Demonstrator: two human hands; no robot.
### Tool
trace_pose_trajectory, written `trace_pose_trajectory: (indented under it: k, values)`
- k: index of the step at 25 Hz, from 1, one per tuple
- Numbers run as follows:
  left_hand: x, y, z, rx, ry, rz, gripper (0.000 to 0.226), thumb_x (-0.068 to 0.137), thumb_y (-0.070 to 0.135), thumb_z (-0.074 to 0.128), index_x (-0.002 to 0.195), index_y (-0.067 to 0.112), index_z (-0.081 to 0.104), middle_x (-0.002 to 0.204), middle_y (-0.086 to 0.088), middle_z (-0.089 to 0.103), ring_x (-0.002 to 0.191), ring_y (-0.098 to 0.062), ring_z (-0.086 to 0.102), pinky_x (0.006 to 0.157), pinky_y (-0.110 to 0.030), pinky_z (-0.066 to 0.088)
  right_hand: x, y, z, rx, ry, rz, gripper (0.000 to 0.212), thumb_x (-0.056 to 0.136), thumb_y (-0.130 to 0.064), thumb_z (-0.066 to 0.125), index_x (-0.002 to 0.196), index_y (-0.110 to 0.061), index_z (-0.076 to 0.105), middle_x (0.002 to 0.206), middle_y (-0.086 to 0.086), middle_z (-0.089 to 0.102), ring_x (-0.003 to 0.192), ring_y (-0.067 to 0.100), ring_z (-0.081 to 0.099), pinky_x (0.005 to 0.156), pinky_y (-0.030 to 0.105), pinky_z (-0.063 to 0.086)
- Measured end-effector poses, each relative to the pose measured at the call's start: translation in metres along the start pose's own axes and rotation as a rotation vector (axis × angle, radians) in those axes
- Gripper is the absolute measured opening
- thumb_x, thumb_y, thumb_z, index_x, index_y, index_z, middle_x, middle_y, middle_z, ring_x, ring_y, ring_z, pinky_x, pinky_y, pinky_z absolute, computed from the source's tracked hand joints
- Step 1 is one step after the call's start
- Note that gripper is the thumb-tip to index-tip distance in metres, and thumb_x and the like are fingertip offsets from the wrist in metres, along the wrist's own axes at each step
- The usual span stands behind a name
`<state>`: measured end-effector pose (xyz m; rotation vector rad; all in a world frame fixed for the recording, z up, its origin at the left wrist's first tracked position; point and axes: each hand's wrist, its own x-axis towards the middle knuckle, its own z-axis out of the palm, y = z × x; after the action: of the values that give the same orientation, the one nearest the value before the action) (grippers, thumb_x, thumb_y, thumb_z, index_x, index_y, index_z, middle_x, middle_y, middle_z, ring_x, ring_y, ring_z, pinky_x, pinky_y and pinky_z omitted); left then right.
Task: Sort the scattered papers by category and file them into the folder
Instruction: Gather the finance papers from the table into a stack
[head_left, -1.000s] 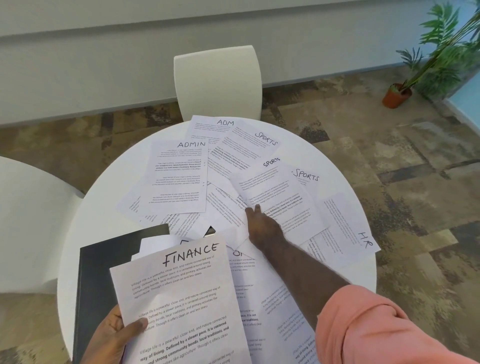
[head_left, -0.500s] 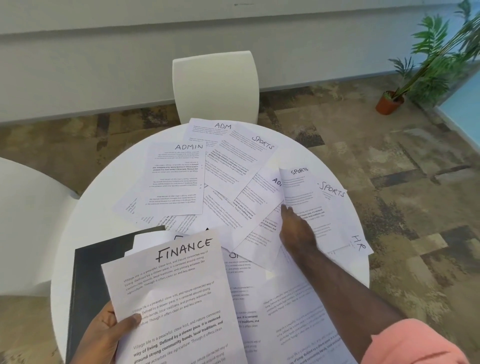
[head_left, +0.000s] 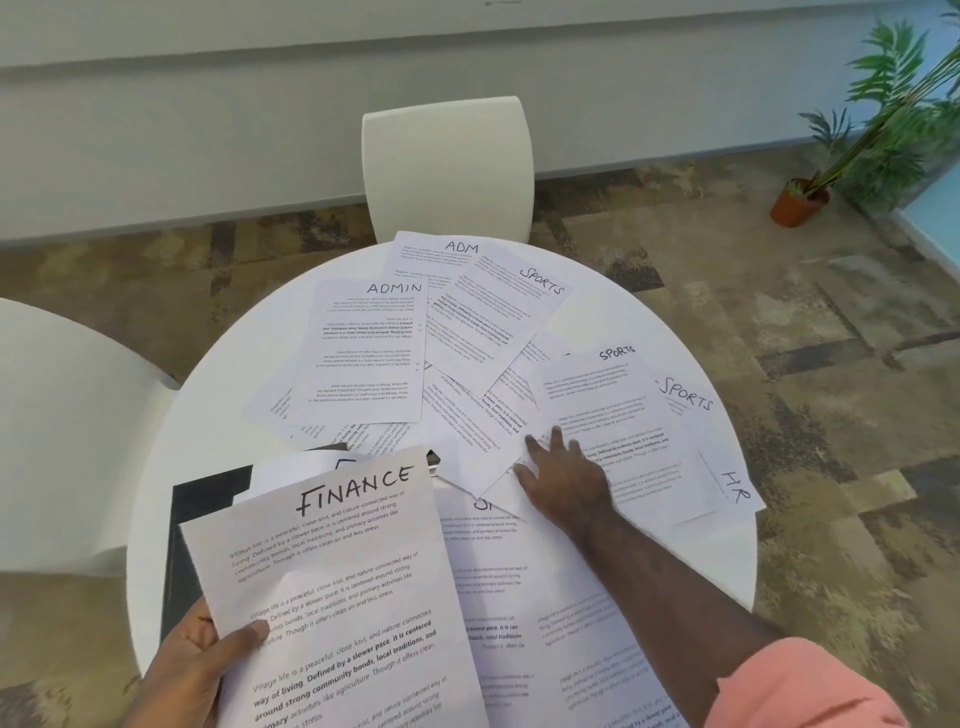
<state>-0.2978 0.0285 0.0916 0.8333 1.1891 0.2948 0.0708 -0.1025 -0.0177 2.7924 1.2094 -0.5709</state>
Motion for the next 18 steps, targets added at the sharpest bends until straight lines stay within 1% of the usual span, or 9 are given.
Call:
trace_pose_trajectory:
  k: [1,3,4,6,8,10,12,15,18]
  values:
    - [-0.001,0.001,-0.006,-0.001,0.009,0.005,0.048,0.085,-0.026,0.047,0.109,0.012,0.063,0.086,-0.012,0.079,0.067,-0.028,0.076,0.052,-0.036,0.061,0.005,-0.011,-0.001,0.018,0.031,-0.049,0.06,0.097,-0.049,0.041,0.151,-0.024,0.034,0.159,0.013,0.031,0.142,0.034,0.035,0.102,0.044,0.044]
    - [-0.005,0.003,-0.017,-0.007,0.018,0.0,0.048,0.085,-0.026,0.047,0.11,0.012,0.063,0.087,-0.013,0.078,0.069,-0.029,0.076,0.053,-0.038,0.062,0.017,-0.039,-0.002,0.085,0.067,-0.18,0.061,0.095,-0.042,0.051,0.15,-0.02,0.035,0.157,0.009,0.035,0.145,0.029,0.03,0.11,0.042,0.035]
    - [-0.006,0.003,-0.022,-0.004,0.021,-0.004,0.049,0.085,-0.026,0.047,0.11,0.013,0.063,0.088,-0.013,0.078,0.069,-0.03,0.076,0.054,-0.038,0.062,0.022,-0.056,-0.003,0.109,0.061,-0.243,0.062,0.094,-0.036,0.055,0.15,-0.019,0.035,0.156,0.007,0.036,0.145,0.027,0.029,0.112,0.041,0.033]
    - [-0.008,0.002,-0.033,0.018,0.027,-0.015,0.049,0.085,-0.026,0.046,0.11,0.013,0.063,0.089,-0.015,0.078,0.071,-0.031,0.076,0.054,-0.038,0.062,0.029,-0.091,-0.001,0.112,0.033,-0.335,0.062,0.093,-0.028,0.057,0.15,-0.02,0.034,0.155,0.005,0.037,0.143,0.026,0.03,0.11,0.042,0.034]
    - [-0.009,-0.001,-0.043,0.03,0.019,-0.037,0.049,0.087,-0.026,0.046,0.113,0.012,0.063,0.093,-0.02,0.077,0.073,-0.035,0.075,0.056,-0.038,0.062,0.033,-0.117,0.005,0.046,0.018,-0.363,0.065,0.094,-0.022,0.055,0.153,-0.021,0.028,0.159,0.009,0.029,0.146,0.028,0.025,0.11,0.045,0.034]
    - [-0.009,-0.003,-0.052,0.046,0.013,-0.057,0.047,0.087,-0.026,0.045,0.117,0.006,0.061,0.097,-0.027,0.074,0.076,-0.039,0.074,0.056,-0.039,0.062,0.035,-0.132,0.009,-0.043,0.009,-0.357,0.073,0.093,-0.019,0.056,0.156,-0.021,0.019,0.164,0.013,0.012,0.15,0.034,0.013,0.113,0.051,0.028]
    - [-0.006,-0.006,-0.064,0.056,0.033,-0.067,0.049,0.086,-0.027,0.046,0.122,0.005,0.059,0.101,-0.03,0.073,0.079,-0.042,0.074,0.058,-0.04,0.062,0.038,-0.141,0.012,-0.112,0.004,-0.412,0.077,0.092,-0.013,0.055,0.157,-0.024,0.015,0.165,0.012,0.002,0.151,0.035,0.005,0.116,0.054,0.022]
    - [-0.004,-0.009,-0.076,0.029,0.051,-0.095,0.055,0.086,-0.026,0.049,0.124,0.013,0.058,0.103,-0.027,0.074,0.083,-0.042,0.074,0.061,-0.039,0.063,0.043,-0.149,0.012,-0.19,0.009,-0.552,0.071,0.095,-0.007,0.046,0.156,-0.028,0.016,0.166,0.008,0.001,0.152,0.03,0.005,0.118,0.052,0.019]
    - [-0.002,-0.011,-0.085,-0.029,0.03,-0.13,0.056,0.087,-0.025,0.047,0.122,0.017,0.059,0.106,-0.026,0.073,0.086,-0.042,0.074,0.061,-0.041,0.063,0.051,-0.154,0.012,-0.283,-0.039,-0.659,0.068,0.097,-0.009,0.044,0.156,-0.029,0.017,0.166,0.008,0.005,0.151,0.028,0.013,0.116,0.048,0.023]
